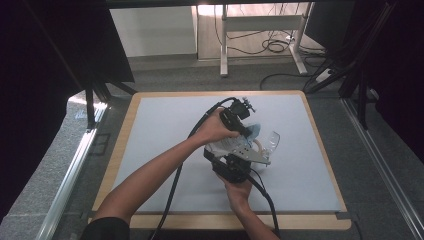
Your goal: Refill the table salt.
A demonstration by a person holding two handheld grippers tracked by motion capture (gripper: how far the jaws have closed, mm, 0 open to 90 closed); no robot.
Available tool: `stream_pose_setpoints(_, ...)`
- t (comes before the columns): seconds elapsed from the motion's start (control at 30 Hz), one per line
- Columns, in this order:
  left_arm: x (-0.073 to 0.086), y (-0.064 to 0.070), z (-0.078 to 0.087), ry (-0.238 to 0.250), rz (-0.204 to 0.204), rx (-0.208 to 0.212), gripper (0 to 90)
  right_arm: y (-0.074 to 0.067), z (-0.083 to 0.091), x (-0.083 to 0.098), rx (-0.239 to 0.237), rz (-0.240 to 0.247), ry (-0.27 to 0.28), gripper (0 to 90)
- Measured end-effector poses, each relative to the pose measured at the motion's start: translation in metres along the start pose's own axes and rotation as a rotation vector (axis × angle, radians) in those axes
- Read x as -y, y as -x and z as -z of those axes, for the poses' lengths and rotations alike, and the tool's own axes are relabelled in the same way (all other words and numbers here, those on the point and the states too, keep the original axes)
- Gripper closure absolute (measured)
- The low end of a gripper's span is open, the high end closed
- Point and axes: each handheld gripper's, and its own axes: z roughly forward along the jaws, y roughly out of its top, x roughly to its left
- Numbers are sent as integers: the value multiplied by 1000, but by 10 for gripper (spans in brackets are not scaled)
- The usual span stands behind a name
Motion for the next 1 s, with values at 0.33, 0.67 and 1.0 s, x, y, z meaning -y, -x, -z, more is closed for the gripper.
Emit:
stream_pose_setpoints(0.33,7,-2,-1,25,14,6,899,0,-1,6,-6,24,-23,626)
stream_pose_setpoints(0.67,0,2,-3,-4,-5,11,899,-1,2,4,8,3,-6,627)
stream_pose_setpoints(1.0,-7,5,-2,-24,-9,5,899,-1,3,-2,6,-37,27,628)
